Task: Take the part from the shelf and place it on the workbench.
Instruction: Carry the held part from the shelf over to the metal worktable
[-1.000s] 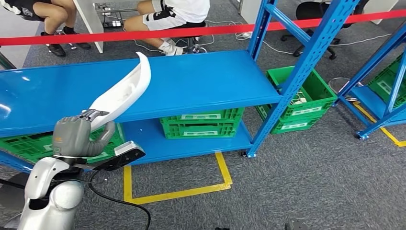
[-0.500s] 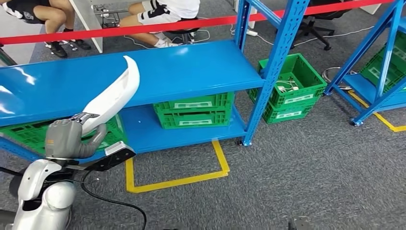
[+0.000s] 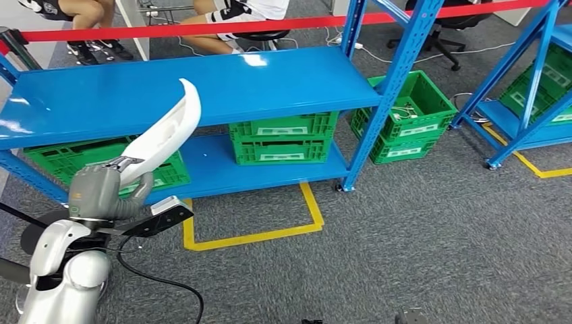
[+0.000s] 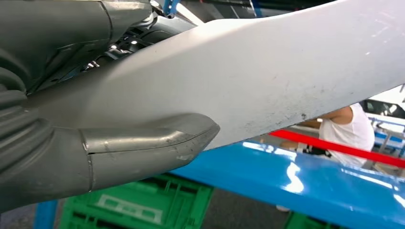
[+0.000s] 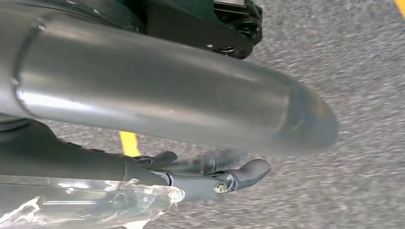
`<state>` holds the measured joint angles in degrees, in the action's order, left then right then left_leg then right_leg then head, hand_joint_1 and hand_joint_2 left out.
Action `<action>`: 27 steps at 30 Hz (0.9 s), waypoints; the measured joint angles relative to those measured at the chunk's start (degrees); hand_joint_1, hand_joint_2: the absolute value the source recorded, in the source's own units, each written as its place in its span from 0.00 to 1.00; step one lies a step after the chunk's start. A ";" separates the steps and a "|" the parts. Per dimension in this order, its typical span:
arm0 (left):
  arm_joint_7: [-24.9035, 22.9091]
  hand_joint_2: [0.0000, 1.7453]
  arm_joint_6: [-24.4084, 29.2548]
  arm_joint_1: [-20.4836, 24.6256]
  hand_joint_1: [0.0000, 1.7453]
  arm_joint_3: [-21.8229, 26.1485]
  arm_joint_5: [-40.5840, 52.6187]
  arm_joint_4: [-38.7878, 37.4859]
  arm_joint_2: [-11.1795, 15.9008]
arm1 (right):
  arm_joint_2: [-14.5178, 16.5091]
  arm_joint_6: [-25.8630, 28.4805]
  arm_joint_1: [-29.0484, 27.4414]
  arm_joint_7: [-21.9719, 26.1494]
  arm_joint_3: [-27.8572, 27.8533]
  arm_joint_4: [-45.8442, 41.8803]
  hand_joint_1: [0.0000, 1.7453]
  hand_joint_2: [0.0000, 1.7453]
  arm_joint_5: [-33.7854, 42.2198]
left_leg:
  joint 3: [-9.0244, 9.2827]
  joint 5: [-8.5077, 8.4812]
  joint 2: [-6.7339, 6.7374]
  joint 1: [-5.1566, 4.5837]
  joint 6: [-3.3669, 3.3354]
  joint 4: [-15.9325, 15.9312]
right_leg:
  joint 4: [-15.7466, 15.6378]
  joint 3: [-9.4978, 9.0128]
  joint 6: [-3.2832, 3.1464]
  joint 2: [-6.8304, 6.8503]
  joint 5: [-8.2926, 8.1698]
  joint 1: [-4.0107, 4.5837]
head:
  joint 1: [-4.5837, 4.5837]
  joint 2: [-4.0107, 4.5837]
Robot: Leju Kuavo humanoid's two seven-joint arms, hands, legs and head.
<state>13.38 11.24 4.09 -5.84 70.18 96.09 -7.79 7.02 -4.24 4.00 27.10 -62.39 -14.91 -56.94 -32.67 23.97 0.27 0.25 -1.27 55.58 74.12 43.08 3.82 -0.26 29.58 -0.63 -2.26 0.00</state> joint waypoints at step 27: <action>1.15 1.00 -2.41 2.43 1.00 -0.07 -3.55 -5.21 -1.50 | 0.37 0.26 -0.34 -3.44 -1.91 0.07 0.00 0.00 -0.52 | 4.35 2.67 -1.07 0.09 -0.25 -0.73 | -12.78 -0.94 -0.61 -1.89 -6.95 0.19 | -0.31 0.00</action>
<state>14.53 8.83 6.52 -5.91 66.64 90.88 -9.29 7.39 -3.98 3.66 23.67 -64.30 -14.84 -57.46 -28.33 26.65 -0.80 0.33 -1.51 54.85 61.34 42.14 3.21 -2.15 22.64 -0.44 -2.56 0.00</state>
